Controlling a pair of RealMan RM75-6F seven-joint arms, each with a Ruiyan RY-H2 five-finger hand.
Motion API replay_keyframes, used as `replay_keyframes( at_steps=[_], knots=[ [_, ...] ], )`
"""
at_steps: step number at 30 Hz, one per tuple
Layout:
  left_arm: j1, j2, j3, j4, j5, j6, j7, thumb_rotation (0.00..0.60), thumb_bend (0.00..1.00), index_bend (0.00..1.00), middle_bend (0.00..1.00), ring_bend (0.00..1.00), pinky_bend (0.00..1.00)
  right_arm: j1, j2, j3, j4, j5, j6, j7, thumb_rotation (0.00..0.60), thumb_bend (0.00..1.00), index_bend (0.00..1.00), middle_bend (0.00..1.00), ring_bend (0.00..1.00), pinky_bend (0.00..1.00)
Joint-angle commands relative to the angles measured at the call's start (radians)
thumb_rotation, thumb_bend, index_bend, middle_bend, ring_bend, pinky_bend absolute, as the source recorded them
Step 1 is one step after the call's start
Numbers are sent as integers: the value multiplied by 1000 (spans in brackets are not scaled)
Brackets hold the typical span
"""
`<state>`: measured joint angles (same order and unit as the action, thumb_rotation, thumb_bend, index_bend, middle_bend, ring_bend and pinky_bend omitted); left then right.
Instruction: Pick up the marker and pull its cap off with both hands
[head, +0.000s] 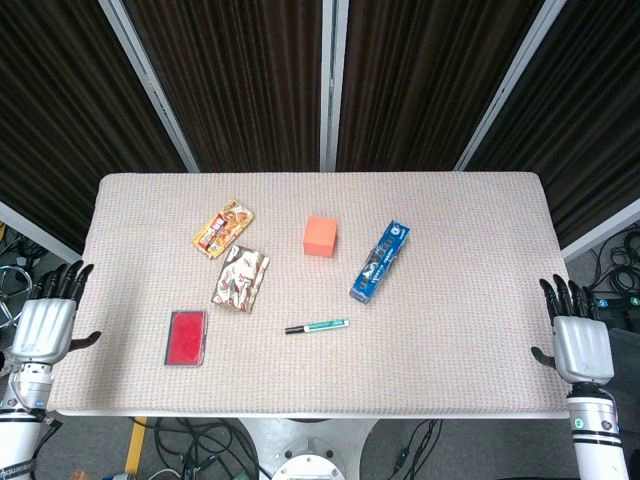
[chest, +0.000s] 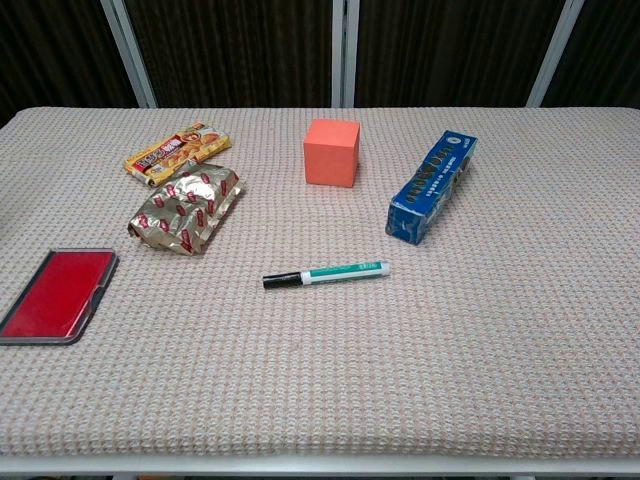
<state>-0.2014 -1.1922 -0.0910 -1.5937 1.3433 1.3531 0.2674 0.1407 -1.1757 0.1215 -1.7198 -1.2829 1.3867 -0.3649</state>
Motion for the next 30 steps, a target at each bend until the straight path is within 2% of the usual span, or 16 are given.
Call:
replay_keyframes(
  at_steps=[1, 12, 19, 25, 30],
  knots=[
    [-1, -8, 3, 8, 1, -1, -9, 600, 0, 22, 46, 22, 123, 4, 1, -1, -7, -2, -1, -8, 600, 4, 0, 0, 0, 0],
    [2, 37, -9, -50, -13, 4, -27, 600, 0, 27, 60, 21, 120, 2, 14, -1, -23, -7, 9, 24, 600, 13, 0, 0, 0, 0],
    [-1, 37, 3, -62, -12, -10, -27, 600, 0, 29, 63, 22, 120, 24, 16, -8, -33, -31, -7, -14, 600, 14, 0, 21, 0, 7],
    [0, 31, 5, -71, -10, -4, -27, 600, 0, 30, 64, 22, 120, 50, -12, 1, -64, -106, 16, -13, 600, 26, 10, 133, 9, 159],
    [-2, 37, 3, -76, -10, -1, -27, 600, 0, 34, 64, 22, 120, 105, -72, 3, -96, -152, -17, -110, 600, 82, 149, 265, 145, 323]
  ],
)
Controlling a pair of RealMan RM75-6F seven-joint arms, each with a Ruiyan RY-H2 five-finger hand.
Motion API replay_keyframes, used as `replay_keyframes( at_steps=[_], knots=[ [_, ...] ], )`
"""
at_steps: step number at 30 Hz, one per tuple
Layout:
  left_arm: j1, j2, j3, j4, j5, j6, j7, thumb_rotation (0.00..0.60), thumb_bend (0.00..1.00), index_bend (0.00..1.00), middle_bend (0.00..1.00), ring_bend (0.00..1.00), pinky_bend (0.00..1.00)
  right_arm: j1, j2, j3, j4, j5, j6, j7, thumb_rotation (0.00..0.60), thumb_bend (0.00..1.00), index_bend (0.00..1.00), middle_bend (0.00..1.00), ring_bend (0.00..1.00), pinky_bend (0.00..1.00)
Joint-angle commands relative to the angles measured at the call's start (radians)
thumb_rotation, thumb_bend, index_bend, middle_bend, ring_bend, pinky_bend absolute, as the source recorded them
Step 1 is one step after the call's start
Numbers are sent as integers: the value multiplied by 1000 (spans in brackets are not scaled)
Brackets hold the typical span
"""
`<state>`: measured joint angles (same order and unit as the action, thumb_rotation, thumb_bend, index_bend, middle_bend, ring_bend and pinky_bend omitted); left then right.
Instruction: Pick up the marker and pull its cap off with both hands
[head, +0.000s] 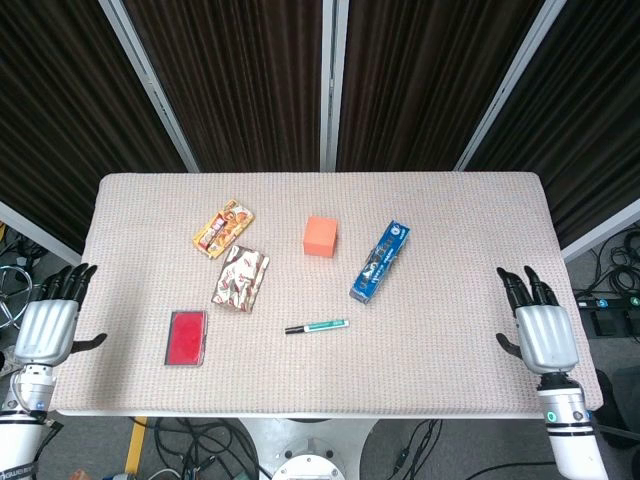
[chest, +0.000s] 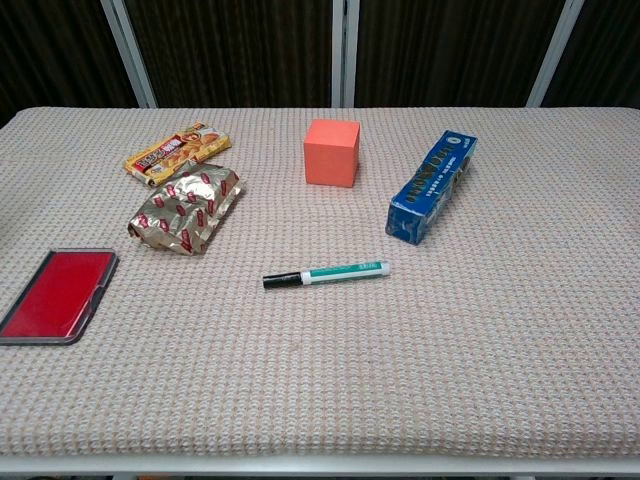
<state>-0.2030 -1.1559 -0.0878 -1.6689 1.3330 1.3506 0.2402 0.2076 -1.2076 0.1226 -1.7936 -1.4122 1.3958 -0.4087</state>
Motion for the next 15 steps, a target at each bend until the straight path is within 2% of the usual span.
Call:
replay_keyframes(
  at_steps=[1, 5, 10, 13, 15],
  knots=[
    [0, 1, -1, -2, 0, 3, 0, 600, 0, 35, 64, 22, 120, 51, -55, 3, -27, -23, -39, -93, 600, 88, 164, 279, 159, 337],
    [4, -3, 0, 2, -2, 7, -8, 600, 0, 36, 67, 22, 120, 119, -145, 6, -30, 5, -120, -225, 600, 117, 270, 348, 240, 413],
    [4, -11, 4, 20, -6, 2, -13, 600, 0, 37, 87, 22, 108, 189, -260, 6, -14, 45, -197, -332, 600, 123, 301, 371, 274, 453],
    [2, -10, 3, 25, -10, -6, -26, 600, 0, 40, 89, 22, 108, 224, -334, 6, 18, 60, -225, -375, 600, 123, 331, 395, 341, 532],
    [0, -9, 2, 29, -10, -9, -35, 600, 0, 40, 89, 22, 108, 251, -373, 13, 37, 87, -250, -413, 600, 124, 339, 404, 450, 646]
  ],
)
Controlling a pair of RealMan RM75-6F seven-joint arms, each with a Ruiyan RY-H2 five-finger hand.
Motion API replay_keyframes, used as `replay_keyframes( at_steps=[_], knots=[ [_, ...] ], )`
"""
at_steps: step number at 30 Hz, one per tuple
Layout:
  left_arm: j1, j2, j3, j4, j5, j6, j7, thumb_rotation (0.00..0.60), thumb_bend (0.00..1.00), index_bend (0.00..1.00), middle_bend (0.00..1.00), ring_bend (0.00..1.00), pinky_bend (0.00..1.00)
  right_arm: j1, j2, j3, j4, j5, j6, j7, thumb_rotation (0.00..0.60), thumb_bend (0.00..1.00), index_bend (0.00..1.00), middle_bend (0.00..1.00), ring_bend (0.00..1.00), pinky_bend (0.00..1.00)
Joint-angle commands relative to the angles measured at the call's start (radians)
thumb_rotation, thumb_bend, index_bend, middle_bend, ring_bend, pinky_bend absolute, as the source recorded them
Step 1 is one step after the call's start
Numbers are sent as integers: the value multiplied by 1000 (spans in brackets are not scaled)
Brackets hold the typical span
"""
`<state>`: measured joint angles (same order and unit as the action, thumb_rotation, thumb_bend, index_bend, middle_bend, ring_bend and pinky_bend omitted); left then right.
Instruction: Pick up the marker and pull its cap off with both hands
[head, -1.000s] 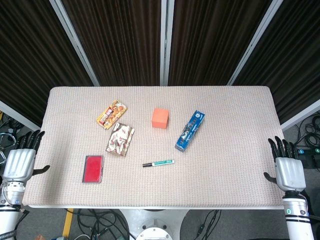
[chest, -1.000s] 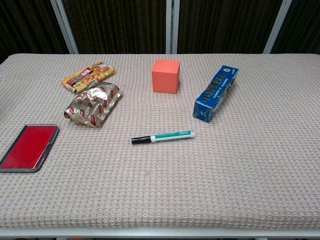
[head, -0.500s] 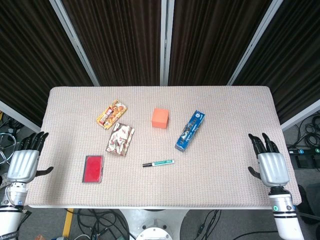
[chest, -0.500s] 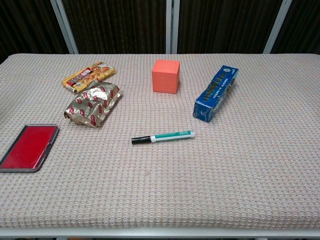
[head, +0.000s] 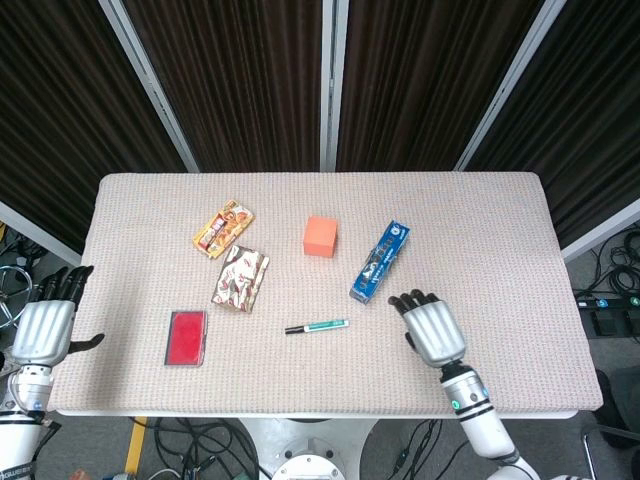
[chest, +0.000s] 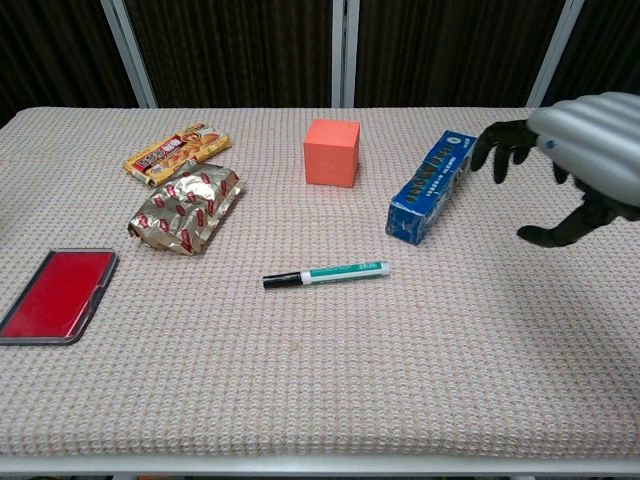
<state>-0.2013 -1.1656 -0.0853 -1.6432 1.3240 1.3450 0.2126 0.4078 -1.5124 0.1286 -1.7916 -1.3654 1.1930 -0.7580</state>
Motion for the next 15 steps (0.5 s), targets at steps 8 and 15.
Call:
replay_keyframes(
  at_steps=[8, 15],
  knots=[
    [-7, 5, 1, 28, -16, -36, -50, 600, 0, 45, 89, 22, 108, 114, -164, 35, 60, 199, -80, -197, 600, 132, 373, 404, 715, 890],
    [-15, 5, 6, 52, -28, -74, -83, 600, 0, 59, 89, 22, 110, 171, -251, 71, 73, 393, -50, -329, 600, 131, 382, 407, 758, 890]
  ],
)
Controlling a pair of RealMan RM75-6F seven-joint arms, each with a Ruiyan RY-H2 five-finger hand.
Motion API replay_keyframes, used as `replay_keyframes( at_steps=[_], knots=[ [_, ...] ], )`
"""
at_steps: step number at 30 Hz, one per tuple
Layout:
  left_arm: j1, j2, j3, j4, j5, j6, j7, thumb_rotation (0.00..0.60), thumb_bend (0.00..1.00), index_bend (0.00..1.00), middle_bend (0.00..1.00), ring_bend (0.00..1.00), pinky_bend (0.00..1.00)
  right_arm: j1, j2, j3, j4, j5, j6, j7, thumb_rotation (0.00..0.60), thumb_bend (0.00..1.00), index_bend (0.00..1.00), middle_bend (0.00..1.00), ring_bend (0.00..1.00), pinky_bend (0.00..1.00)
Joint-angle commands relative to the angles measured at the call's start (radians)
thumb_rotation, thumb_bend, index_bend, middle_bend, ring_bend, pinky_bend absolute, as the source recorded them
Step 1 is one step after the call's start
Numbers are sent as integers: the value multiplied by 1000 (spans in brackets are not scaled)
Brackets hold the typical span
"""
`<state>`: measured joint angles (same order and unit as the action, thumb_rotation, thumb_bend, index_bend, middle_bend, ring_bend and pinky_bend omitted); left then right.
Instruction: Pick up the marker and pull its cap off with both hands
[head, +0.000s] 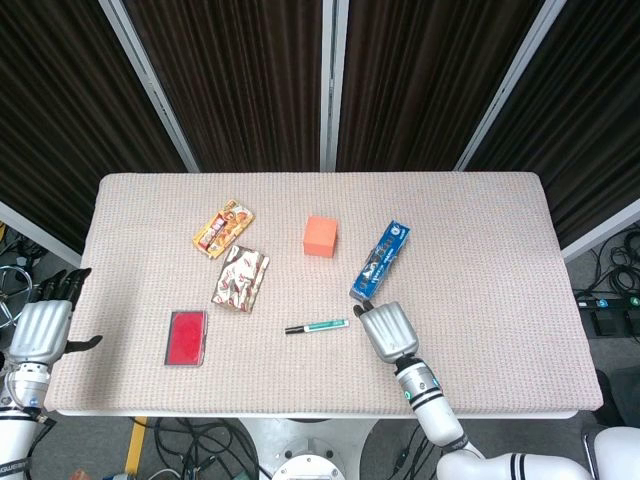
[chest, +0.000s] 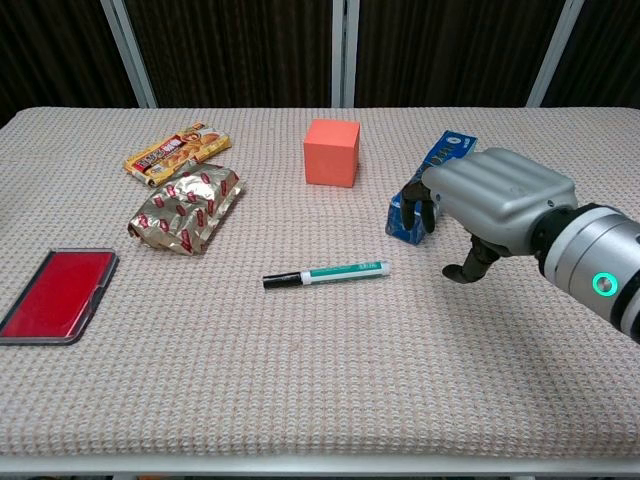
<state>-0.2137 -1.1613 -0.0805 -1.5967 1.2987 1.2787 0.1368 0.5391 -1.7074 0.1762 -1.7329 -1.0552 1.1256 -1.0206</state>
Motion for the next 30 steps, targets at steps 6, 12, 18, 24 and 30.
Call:
replay_keyframes(
  at_steps=[6, 12, 18, 24, 30],
  knots=[
    [-4, 10, 7, 14, 1, -22, -33, 600, 0, 73, 89, 22, 114, 93, -142, 28, 86, 96, 32, -67, 600, 150, 383, 407, 759, 890],
    [-1, 16, 15, 23, 3, -29, -53, 600, 2, 73, 89, 22, 114, 133, -221, 30, 183, 93, 46, -60, 600, 269, 407, 425, 756, 891],
    [-1, 18, 14, 27, 1, -33, -65, 600, 2, 73, 89, 22, 115, 169, -270, 42, 248, 144, 29, -70, 600, 274, 412, 428, 756, 891],
    [-1, 21, 17, 35, 2, -39, -80, 600, 2, 73, 89, 22, 115, 187, -294, 39, 279, 171, 30, -70, 600, 272, 412, 426, 756, 891],
    [-1, 18, 21, 44, 4, -45, -89, 600, 3, 73, 89, 21, 115, 200, -309, 32, 304, 189, 27, -64, 600, 271, 413, 425, 756, 890]
  ],
)
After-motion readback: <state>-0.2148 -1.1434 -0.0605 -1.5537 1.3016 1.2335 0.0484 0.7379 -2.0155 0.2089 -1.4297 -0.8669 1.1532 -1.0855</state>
